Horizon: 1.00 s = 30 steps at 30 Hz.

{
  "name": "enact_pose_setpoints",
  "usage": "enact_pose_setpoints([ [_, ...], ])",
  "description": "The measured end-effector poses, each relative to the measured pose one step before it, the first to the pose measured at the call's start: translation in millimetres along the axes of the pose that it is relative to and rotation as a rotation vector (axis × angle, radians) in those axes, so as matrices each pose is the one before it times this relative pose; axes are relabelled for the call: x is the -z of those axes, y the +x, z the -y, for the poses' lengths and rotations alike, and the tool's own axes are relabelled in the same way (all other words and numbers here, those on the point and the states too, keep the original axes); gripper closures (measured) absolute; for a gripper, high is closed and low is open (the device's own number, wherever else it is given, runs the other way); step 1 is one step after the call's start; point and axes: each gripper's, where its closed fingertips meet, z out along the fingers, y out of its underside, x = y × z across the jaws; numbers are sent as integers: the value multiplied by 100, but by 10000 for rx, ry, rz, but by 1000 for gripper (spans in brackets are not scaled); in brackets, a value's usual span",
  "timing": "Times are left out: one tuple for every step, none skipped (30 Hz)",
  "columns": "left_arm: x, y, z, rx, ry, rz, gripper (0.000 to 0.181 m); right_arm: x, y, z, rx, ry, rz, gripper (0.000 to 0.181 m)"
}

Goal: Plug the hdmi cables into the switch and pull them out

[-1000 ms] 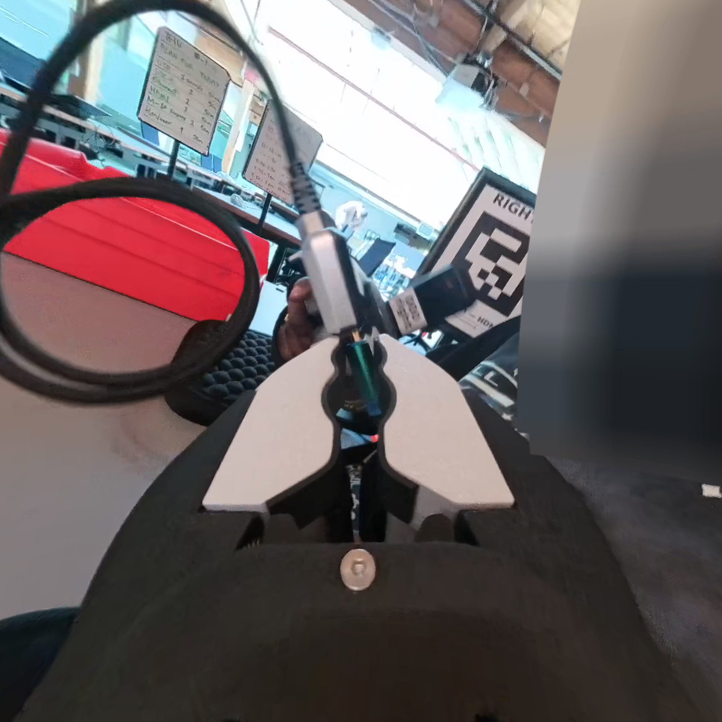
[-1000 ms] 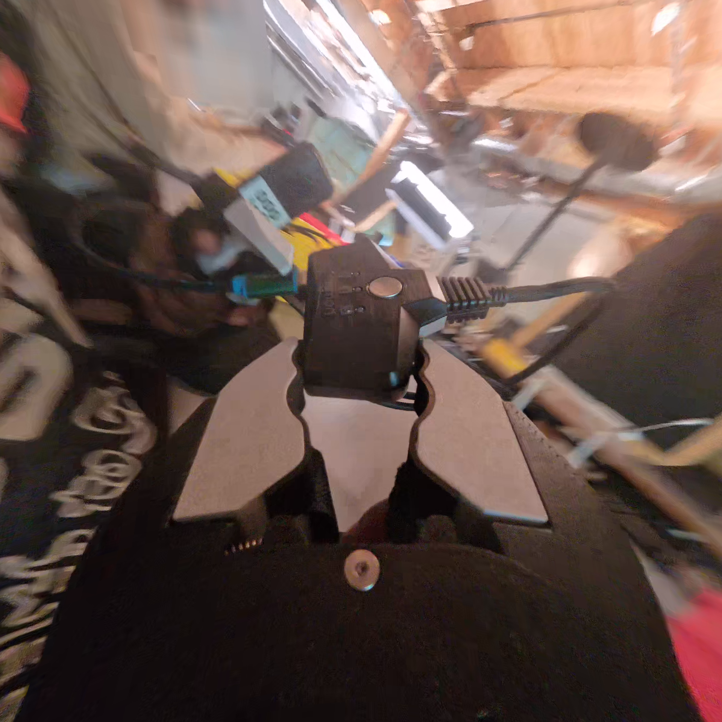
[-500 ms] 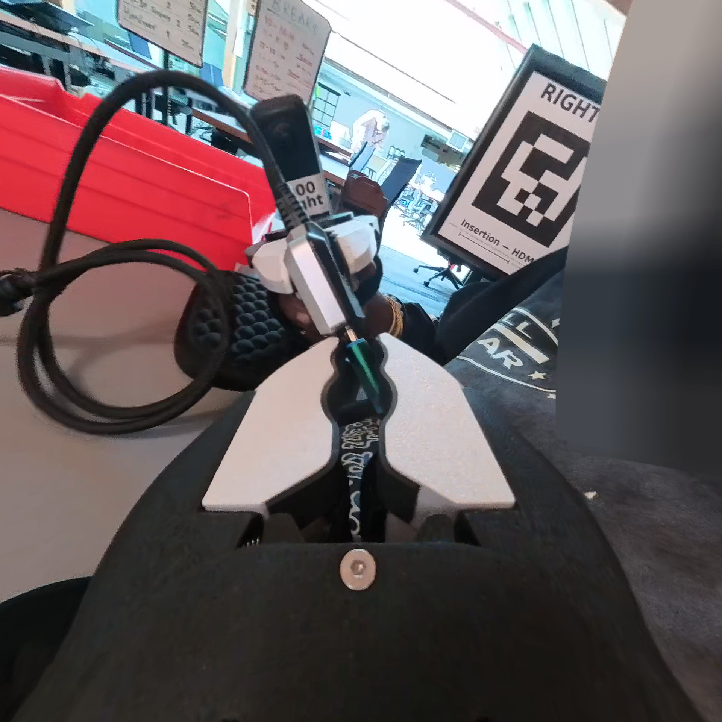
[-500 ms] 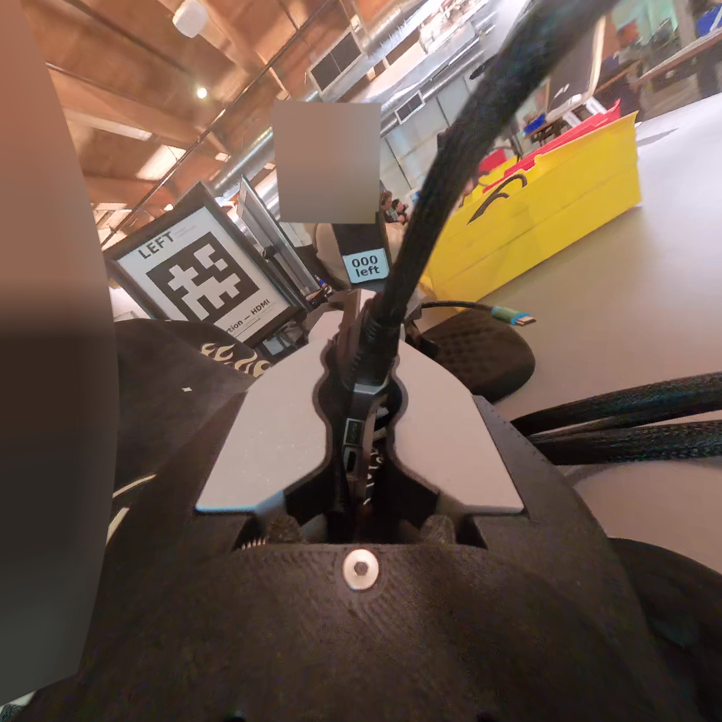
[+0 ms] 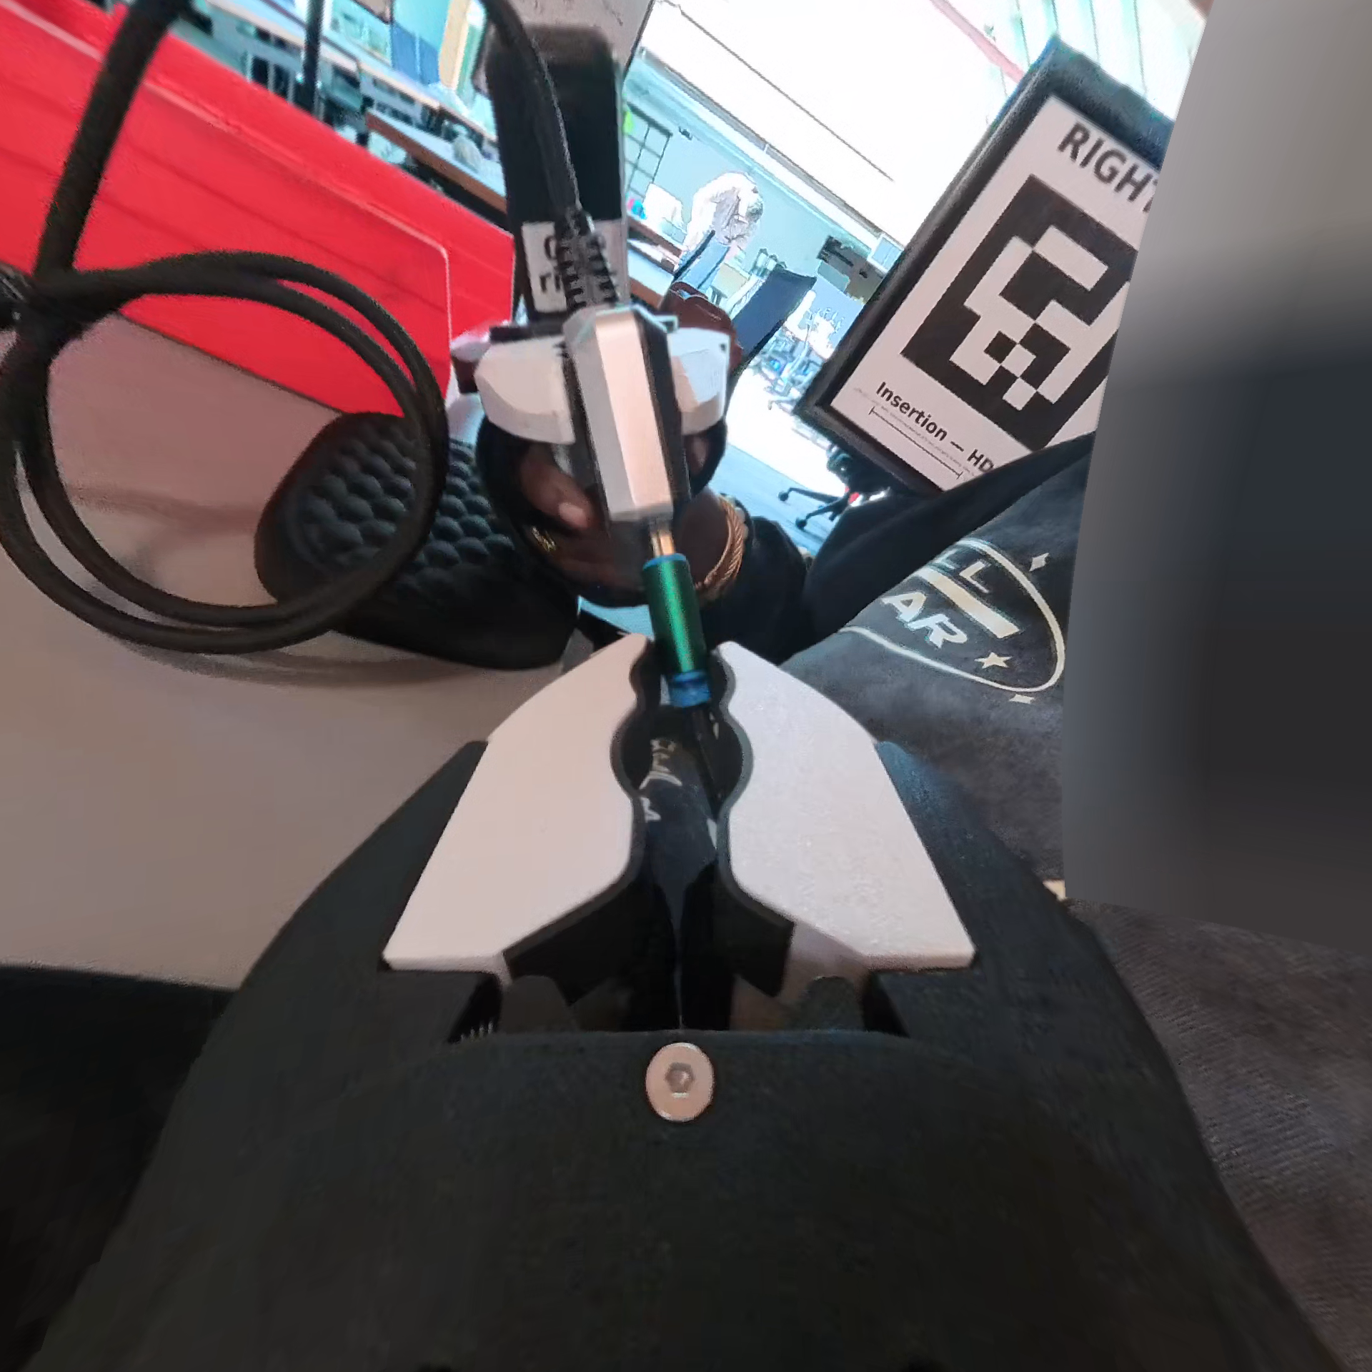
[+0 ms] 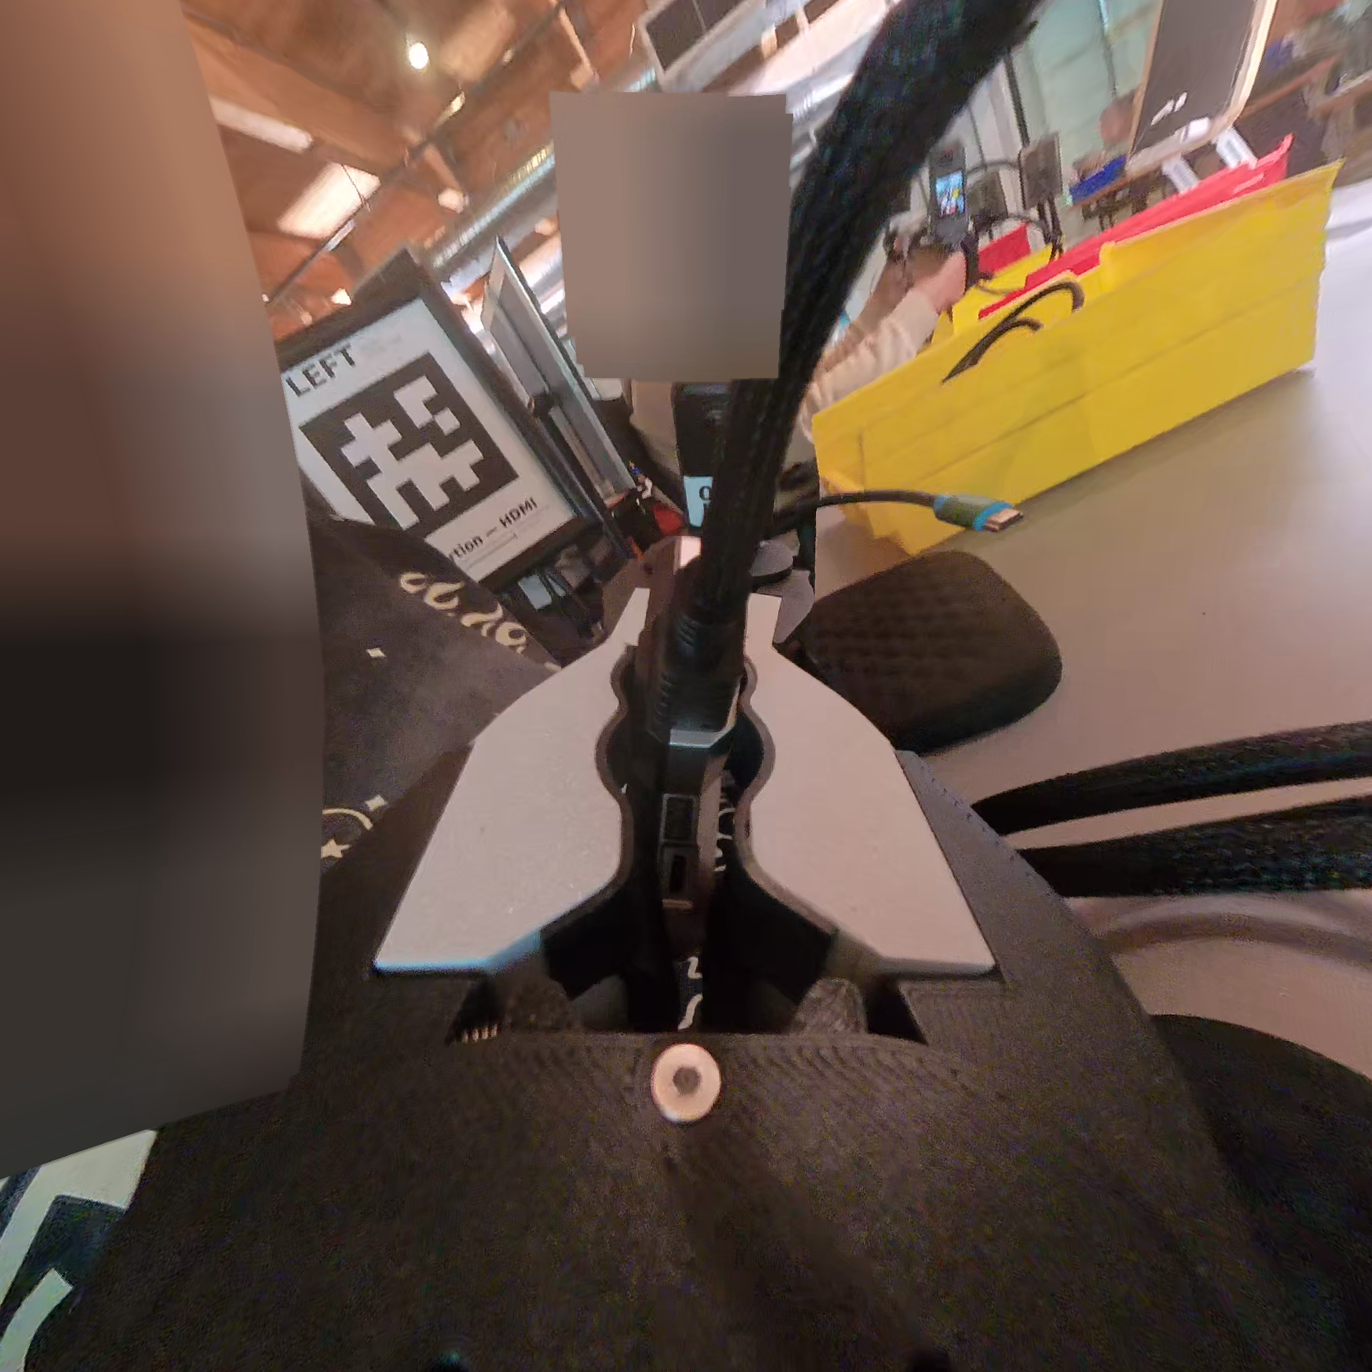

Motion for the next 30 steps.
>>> enact_pose_setpoints([
  [87, -36, -360, 158, -89, 25, 171, -180, 38, -323, -24, -235, -28, 157],
  [71, -29, -342, 26, -162, 34, 171, -171, 20, -285, -26, -228, 10, 157],
  [17, 2, -237, -90, -183, 74, 171, -103, -7, -164, -39, -148, 35, 157],
  [-28, 51, -140, -104, -168, 60, 171, -42, -57, -134, -51, -134, 71, 157],
  [-72, 81, -87, -77, -132, 21, 171, -29, -96, -58, 14, -108, 49, 157],
  [-64, 99, -58, -18, -102, -47, 171, -26, -120, -61, 63, -128, 47, 157],
  [-50, 69, -50, 12, -92, -68, 171, -35, -83, -75, 53, -147, 27, 157],
  [-5, -2, 12, -13, -51, 8, 171, 6, -14, -43, 74, -112, -9, 157],
  [38, -16, 99, -19, 12, 34, 171, 44, -46, -78, 83, -109, 10, 157],
  [60, 59, 105, 7, 28, -29, 171, 63, -112, -158, 65, -129, 37, 157],
  [82, 41, 88, 8, 39, -40, 171, 49, -74, -271, 64, -162, -15, 157],
  [124, -55, 73, 16, 55, 11, 171, 33, -19, -269, 97, -135, -76, 157],
  [120, -40, 96, 39, 68, 3, 171, 42, -43, -350, 103, -184, -72, 157],
  [82, 0, 47, 22, 37, -9, 172, 25, -115, -326, 120, -156, -51, 157],
  [7, 26, -34, -35, -22, 1, 172, 15, -88, -254, 82, -93, -39, 156],
  [-69, 14, -143, -119, -119, 56, 171, 10, -92, -179, 42, -66, 5, 156],
  [-144, 19, -299, -184, -228, 84, 171, 17, -75, -250, 43, -155, 23, 157],
  [-169, 3, -347, -177, -267, 99, 172, 3, -75, -272, 44, -184, 24, 157],
  [-170, 33, -297, -144, -239, 71, 172, 10, -70, -198, 32, -138, 22, 157],
  [-136, 98, -93, -82, -114, -10, 172, 37, -125, -48, -19, -58, 94, 157],
  [-147, 168, -83, -13, -103, -105, 171, 13, -124, -70, -30, -85, 118, 157],
  [-162, 47, -232, -7, -153, -70, 171, -19, 28, -171, -40, -178, 25, 157],
  [-170, -93, -418, 8, -224, -8, 171, -81, 120, -293, -33, -243, -44, 157],
  [-110, -78, -421, 48, -183, -36, 171, -125, 78, -246, -70, -198, -10, 157],
  [22, -4, -81, 57, 15, -61, 170, 9, 47, 136, 14, 44, 3, 156],
  [161, 36, 279, 41, 193, -51, 170, 59, 42, 400, 111, 243, 30, 156],
  [148, 46, 306, 78, 150, -64, 170, 15, 77, 402, -68, 256, 52, 156],
  [64, 20, 173, 79, 78, -60, 170, -20, 107, 343, -152, 214, 59, 155],
  [-53, -45, 0, 40, 16, -17, 169, -104, 232, 169, -105, 116, -49, 153],
  [-92, -76, -93, -3, -19, 28, 169, -138, 290, -16, -54, 11, -127, 150],
])
